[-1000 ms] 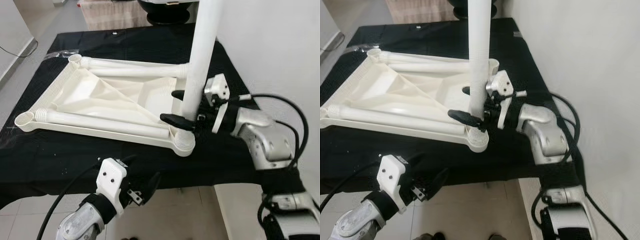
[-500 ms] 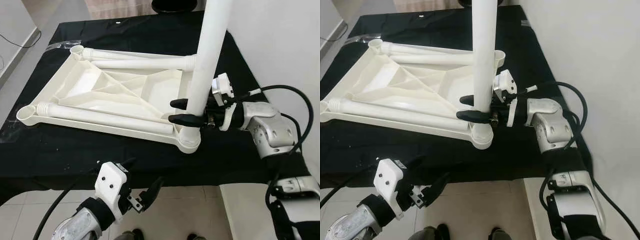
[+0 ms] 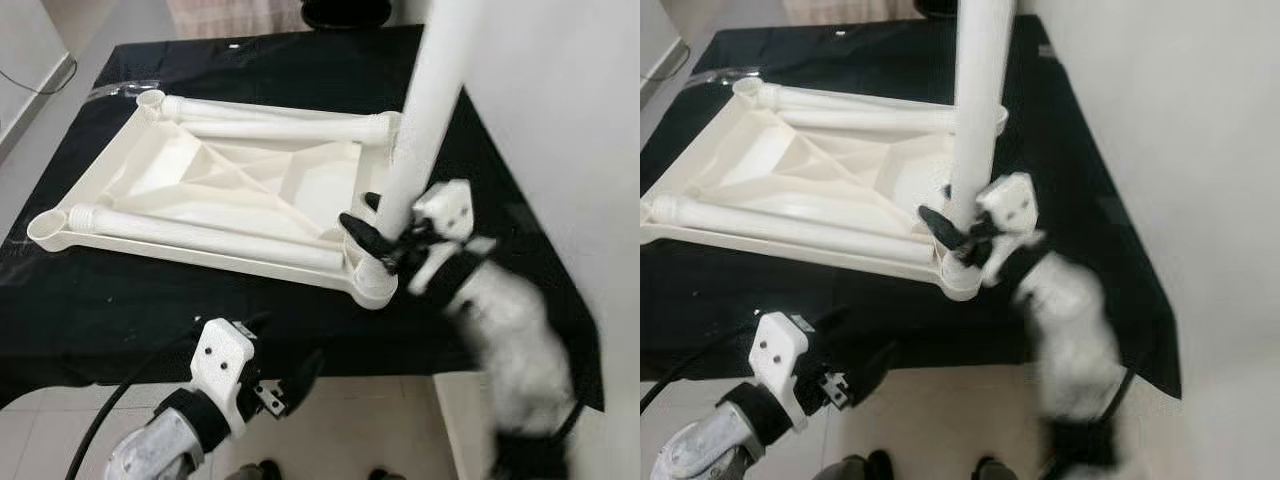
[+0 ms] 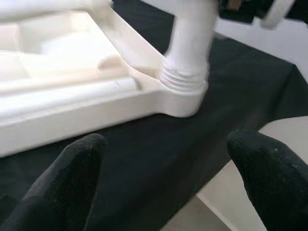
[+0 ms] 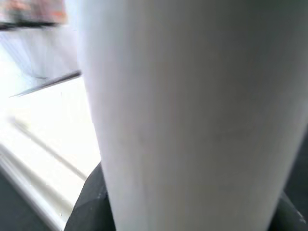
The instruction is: Building children table
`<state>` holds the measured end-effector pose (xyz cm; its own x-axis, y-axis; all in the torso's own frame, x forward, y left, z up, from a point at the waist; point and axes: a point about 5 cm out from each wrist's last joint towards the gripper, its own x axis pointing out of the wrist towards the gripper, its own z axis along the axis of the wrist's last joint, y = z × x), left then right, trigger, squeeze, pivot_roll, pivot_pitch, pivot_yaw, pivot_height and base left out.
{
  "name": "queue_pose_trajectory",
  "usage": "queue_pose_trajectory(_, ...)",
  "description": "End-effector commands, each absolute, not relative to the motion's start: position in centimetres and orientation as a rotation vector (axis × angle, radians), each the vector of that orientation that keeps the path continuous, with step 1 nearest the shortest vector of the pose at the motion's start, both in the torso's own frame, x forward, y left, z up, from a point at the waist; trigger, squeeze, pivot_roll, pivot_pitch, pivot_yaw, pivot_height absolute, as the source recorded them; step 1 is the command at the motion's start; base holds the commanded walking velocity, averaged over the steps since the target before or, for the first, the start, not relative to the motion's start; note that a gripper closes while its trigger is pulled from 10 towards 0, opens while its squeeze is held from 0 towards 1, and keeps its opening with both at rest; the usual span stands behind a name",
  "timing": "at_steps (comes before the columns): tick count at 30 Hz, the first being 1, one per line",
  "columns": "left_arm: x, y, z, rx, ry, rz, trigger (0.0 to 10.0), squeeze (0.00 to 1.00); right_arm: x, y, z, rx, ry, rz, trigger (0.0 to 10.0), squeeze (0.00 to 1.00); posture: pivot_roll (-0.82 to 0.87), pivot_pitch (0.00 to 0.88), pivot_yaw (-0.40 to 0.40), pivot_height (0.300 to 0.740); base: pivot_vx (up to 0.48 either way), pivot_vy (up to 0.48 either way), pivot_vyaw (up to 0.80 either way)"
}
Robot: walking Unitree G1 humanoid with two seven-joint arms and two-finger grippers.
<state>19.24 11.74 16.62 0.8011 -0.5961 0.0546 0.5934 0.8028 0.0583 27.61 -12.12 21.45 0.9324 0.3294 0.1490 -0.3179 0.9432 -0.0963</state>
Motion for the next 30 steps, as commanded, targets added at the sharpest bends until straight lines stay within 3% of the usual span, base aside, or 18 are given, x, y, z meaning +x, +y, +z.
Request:
queue_pose_trajectory(1,19.6,11.9,15.6,0.034,-0.035,-0.625,10.0,0.0,27.7,-13.6,17.7,-0.11,0.034,0.177,0.0,0.0,-0.01,0.18,0.031,0.74,0.0,0.0,0.0)
queue_pose_trajectory(5,20.0,11.9,15.4,0.035,-0.037,-0.626,10.0,0.0,28.3,-12.9,17.6,-0.127,0.018,0.199,0.0,0.0,-0.01,0.162,0.028,0.74,0.0,0.0,0.0)
queue_pose_trajectory(6,20.2,11.8,15.3,0.033,-0.037,-0.626,10.0,0.0,28.6,-12.6,17.4,-0.128,0.027,0.216,6.1,0.0,-0.02,0.159,0.024,0.74,0.0,0.0,0.0)
queue_pose_trajectory(7,20.2,11.8,15.3,0.033,-0.037,-0.626,10.0,0.0,28.6,-12.6,17.4,-0.128,0.027,0.216,6.1,0.0,-0.02,0.159,0.024,0.74,0.0,0.0,0.0)
queue_pose_trajectory(8,20.3,11.8,15.2,0.028,-0.039,-0.621,10.0,0.0,28.7,-12.0,17.5,-0.082,0.019,0.294,10.0,0.0,-0.02,0.155,0.021,0.74,0.0,0.0,0.0)
queue_pose_trajectory(9,20.5,11.8,15.2,0.025,-0.04,-0.613,10.0,0.0,29.0,-11.5,18.1,-0.01,-0.003,0.416,10.0,1.0,-0.02,0.152,0.019,0.74,0.0,0.0,0.0)
queue_pose_trajectory(12,20.5,11.8,15.1,0.021,-0.043,-0.603,10.0,0.0,28.9,-11.1,20.0,0.079,-0.058,0.583,10.0,1.0,-0.02,0.154,0.016,0.74,0.0,0.0,0.0)
queue_pose_trajectory(19,20.4,11.7,15.2,0.016,-0.046,-0.607,10.0,0.0,29.6,-12.3,22.1,0.008,-0.118,0.748,10.0,1.0,0.0,0.18,0.013,0.74,0.0,0.0,0.0)
queue_pose_trajectory(20,20.3,11.7,15.3,0.016,-0.047,-0.61,10.0,0.0,29.9,-12.8,22.5,-0.047,-0.132,0.838,10.0,0.57,0.0,0.188,0.016,0.74,0.0,0.0,0.0)
queue_pose_trajectory(21,20.2,11.7,15.3,0.016,-0.047,-0.611,10.0,0.0,30.2,-13.5,22.8,-0.096,-0.13,0.934,10.0,0.0,0.01,0.199,0.02,0.74,0.0,0.0,0.0)
queue_pose_trajectory(23,20.0,11.7,15.4,0.016,-0.045,-0.613,10.0,0.0,30.5,-14.2,23.2,-0.145,-0.12,1.053,10.0,0.0,0.02,0.209,0.021,0.74,0.0,0.0,0.0)
queue_pose_trajectory(30,19.5,11.8,15.6,0.019,-0.041,-0.622,10.0,0.0,32.1,-14.6,24.1,-0.144,-0.09,1.21,10.0,0.0,0.04,0.23,0.028,0.74,0.0,0.0,0.0)
